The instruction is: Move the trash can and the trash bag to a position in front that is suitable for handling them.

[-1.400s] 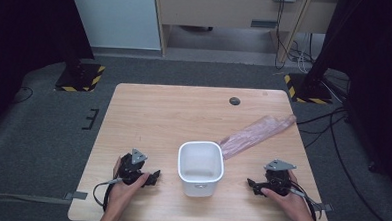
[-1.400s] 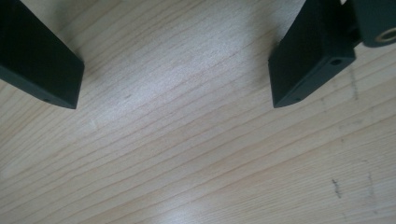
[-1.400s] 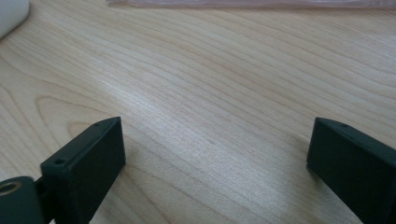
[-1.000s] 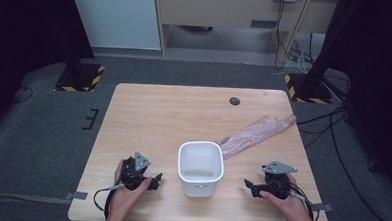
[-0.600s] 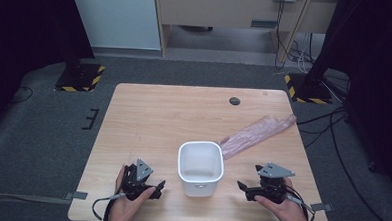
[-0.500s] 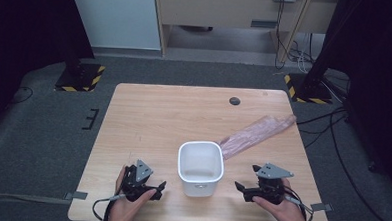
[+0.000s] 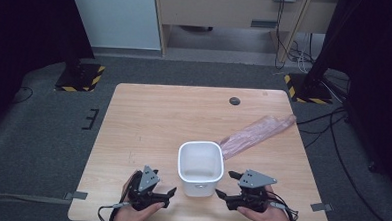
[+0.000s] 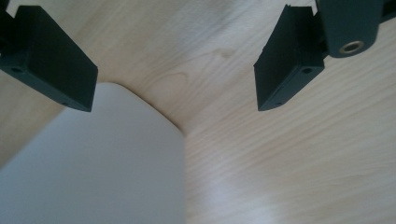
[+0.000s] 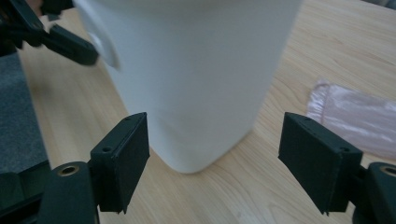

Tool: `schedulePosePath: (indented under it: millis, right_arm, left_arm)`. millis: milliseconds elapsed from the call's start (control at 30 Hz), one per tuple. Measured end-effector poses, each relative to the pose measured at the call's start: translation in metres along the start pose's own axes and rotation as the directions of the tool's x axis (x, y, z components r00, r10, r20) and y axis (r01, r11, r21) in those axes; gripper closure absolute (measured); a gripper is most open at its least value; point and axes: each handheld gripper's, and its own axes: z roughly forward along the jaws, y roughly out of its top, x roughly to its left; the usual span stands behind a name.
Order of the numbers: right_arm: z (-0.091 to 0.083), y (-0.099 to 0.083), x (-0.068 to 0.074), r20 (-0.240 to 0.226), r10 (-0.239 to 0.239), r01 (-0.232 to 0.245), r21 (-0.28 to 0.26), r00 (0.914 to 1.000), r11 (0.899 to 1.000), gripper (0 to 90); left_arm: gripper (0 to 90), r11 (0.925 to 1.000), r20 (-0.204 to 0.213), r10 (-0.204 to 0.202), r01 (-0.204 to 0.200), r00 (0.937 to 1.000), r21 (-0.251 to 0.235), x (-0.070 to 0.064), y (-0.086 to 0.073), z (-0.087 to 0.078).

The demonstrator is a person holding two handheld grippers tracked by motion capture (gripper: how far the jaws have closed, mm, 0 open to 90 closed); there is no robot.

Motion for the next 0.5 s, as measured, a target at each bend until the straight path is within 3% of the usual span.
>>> schedulePosePath:
  millis: [67,167,200,267,300,500]
  right_arm:
    - [0.001,0.002,0.003,0.001,-0.023,0.023,0.000,0.9997,1.000,25.5]
    - [0.004,0.003,0.004,-0.008,-0.021,0.021,0.002,0.9997,1.000,29.3]
    - [0.006,0.002,0.005,-0.008,-0.026,0.026,0.007,0.9996,1.000,30.7]
    - [0.008,0.002,0.005,-0.014,-0.030,0.030,0.005,0.9994,1.000,31.9]
    - [0.009,0.003,0.006,-0.014,-0.032,0.032,0.004,0.9994,0.999,33.9]
    - [0.019,0.007,0.011,-0.015,-0.051,0.051,0.004,0.9986,0.999,43.3]
  left_arm:
    - [12.9,0.9998,0.018,0.007,-0.006,0.9998,-0.018,-0.004,0.003,0.000]
    - [16.8,0.9988,0.033,0.022,-0.020,0.9992,-0.045,-0.008,0.007,0.000]
    - [20.6,0.9974,0.064,0.034,-0.030,0.9974,-0.066,-0.012,0.009,0.000]
    - [22.1,0.9967,0.083,0.039,-0.033,0.9958,-0.074,-0.015,0.010,0.001]
    - [23.9,0.9979,0.091,0.021,-0.016,0.9956,-0.064,-0.017,0.010,-0.001]
    - [43.9,0.9928,0.126,0.027,-0.012,0.9917,-0.119,-0.021,0.017,0.001]
